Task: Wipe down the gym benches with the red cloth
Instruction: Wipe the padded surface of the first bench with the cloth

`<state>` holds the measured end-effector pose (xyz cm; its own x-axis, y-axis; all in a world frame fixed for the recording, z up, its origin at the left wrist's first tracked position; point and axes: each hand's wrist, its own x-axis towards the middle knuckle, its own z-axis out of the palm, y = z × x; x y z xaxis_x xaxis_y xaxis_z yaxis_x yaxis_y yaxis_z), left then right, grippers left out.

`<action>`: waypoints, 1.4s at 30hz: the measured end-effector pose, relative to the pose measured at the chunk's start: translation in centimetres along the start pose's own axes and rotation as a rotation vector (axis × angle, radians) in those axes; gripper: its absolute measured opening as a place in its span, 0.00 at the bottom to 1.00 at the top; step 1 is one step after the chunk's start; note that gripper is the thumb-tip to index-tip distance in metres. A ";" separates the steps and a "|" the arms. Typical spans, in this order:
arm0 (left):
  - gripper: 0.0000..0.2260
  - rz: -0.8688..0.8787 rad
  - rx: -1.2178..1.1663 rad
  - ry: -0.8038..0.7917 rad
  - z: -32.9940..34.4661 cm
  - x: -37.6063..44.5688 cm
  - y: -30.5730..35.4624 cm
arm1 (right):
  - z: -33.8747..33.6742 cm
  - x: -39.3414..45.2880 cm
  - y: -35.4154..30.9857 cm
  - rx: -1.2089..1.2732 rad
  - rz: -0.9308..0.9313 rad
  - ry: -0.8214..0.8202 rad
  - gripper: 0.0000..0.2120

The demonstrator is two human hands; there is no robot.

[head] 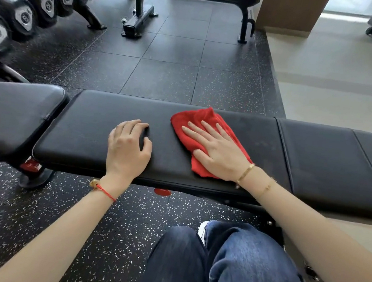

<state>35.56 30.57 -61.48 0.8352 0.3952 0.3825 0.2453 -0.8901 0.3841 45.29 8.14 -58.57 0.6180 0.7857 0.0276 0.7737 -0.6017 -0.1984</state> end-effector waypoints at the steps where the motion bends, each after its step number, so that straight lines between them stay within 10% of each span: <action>1: 0.15 0.001 -0.002 -0.001 0.0 0.0 -0.1 | -0.1 -0.8 0.5 -0.006 0.003 -0.005 0.29; 10: 0.16 -0.005 0.004 -0.010 -0.2 -0.1 0.3 | -0.6 3.2 2.9 0.026 0.345 0.041 0.26; 21: 0.16 0.004 -0.010 0.003 -0.2 -0.1 0.0 | 0.3 -0.6 -2.6 0.007 -0.003 -0.010 0.28; 30: 0.17 0.009 -0.012 -0.015 -0.2 -0.2 0.1 | -1.0 0.3 3.6 0.023 0.488 0.084 0.26; 42: 0.17 0.018 -0.026 -0.014 -0.3 -0.1 -0.2 | -0.1 -3.9 -1.0 0.001 0.140 0.023 0.28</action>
<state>35.26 30.77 -61.39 0.8463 0.3758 0.3777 0.2173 -0.8907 0.3992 42.13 5.63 -58.39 0.7230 0.6905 0.0222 0.6795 -0.7050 -0.2030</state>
